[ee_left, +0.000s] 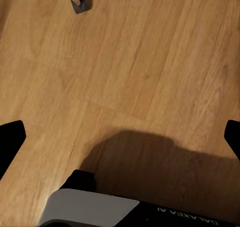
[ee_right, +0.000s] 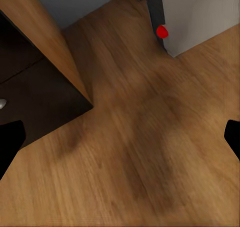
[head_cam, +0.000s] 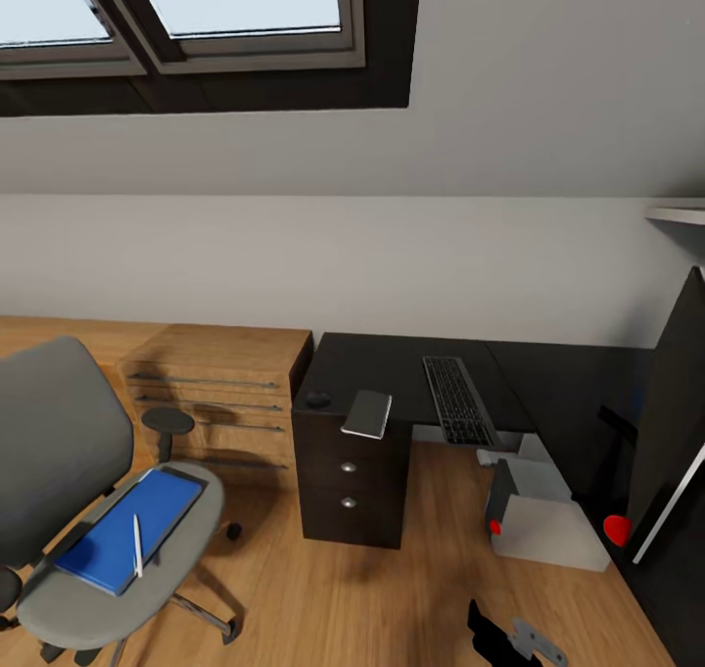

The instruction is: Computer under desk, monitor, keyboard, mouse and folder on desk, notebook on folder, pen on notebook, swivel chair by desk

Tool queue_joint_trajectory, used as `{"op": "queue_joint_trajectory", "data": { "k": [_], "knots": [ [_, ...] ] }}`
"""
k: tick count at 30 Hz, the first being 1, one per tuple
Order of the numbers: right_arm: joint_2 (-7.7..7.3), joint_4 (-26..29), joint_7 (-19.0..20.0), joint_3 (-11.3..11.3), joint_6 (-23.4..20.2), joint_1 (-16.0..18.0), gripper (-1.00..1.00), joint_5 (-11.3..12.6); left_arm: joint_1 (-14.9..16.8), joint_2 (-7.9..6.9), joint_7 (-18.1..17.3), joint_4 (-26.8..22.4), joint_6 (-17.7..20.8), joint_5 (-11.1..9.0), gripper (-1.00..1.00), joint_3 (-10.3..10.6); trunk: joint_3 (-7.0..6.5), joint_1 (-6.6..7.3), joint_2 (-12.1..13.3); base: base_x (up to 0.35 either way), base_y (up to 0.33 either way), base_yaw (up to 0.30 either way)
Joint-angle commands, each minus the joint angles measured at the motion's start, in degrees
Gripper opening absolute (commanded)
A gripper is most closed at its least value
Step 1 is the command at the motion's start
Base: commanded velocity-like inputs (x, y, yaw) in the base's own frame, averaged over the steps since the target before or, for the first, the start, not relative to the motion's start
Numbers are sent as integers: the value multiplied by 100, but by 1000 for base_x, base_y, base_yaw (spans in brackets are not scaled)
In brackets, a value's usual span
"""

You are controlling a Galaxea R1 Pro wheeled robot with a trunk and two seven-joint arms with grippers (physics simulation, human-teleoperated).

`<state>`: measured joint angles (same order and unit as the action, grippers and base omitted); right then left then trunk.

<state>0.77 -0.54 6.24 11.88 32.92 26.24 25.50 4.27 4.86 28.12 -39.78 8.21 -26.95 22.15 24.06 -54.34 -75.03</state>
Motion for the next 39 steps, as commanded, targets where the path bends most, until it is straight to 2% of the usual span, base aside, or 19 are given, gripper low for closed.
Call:
{"op": "queue_joint_trajectory", "data": {
  "k": [1,8,11,23,27,28,39],
  "knots": [
    [4,-10,56,44,17,4,100,32,4,1,45,6,7,-23,100,26,-12,23,38,0,0,0],
    [22,-22,47,43,13,5,100,23,4,69,40,240,-47,6,100,31,-138,176,318,0,0,0],
    [35,-28,51,43,30,4,100,25,4,241,37,467,-68,28,100,28,-192,242,439,0,0,0],
    [35,-21,49,41,38,4,100,18,4,270,36,524,-73,23,100,26,-407,506,920,0,0,-7],
    [37,-15,62,22,50,4,100,-391,4,265,36,524,-74,28,100,26,-479,594,1080,0,0,-3],
    [35,-24,62,25,42,4,100,-834,4,261,36,524,-74,26,100,26,-497,616,1120,0,0,0],
    [32,-25,62,25,54,5,100,-871,4,261,36,531,-73,15,100,26,-752,857,1562,0,0,-137]
  ]
}}
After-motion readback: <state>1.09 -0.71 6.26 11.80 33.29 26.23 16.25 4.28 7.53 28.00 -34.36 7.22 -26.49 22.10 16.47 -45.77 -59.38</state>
